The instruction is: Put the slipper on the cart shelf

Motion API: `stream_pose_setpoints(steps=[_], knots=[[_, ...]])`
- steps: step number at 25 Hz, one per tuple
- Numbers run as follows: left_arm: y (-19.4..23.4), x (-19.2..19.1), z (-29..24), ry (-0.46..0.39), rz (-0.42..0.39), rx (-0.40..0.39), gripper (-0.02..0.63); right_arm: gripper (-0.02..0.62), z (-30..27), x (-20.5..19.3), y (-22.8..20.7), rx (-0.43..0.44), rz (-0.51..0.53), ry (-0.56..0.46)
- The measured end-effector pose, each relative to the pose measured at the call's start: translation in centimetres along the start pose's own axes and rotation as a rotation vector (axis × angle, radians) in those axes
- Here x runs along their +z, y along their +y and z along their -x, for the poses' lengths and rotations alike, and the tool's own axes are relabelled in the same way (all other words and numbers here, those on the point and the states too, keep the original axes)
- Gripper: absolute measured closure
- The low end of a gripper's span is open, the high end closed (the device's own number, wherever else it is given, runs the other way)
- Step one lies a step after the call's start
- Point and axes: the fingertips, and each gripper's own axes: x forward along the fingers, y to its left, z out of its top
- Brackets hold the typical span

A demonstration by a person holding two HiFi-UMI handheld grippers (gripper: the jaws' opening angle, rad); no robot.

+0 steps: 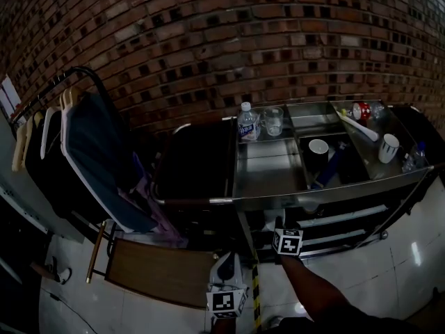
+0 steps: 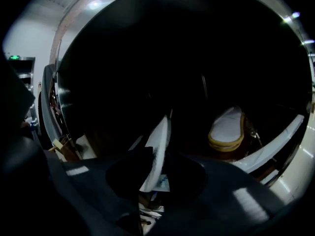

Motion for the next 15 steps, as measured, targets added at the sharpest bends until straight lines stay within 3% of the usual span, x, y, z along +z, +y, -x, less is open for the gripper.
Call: stream_pose_setpoints(steps=[6, 15], knots=[[0.7, -0.5, 0.7, 0.010, -0.008, 0.024, 0.591, 0.523, -0.8, 0.3, -0.4, -0.087, 0.036, 0.007], [1.9, -0.7, 2.1, 0.027, -0.002, 0.034, 0.591, 0.418, -1.6, -2.2, -2.6, -0.221, 0.209, 0.076]])
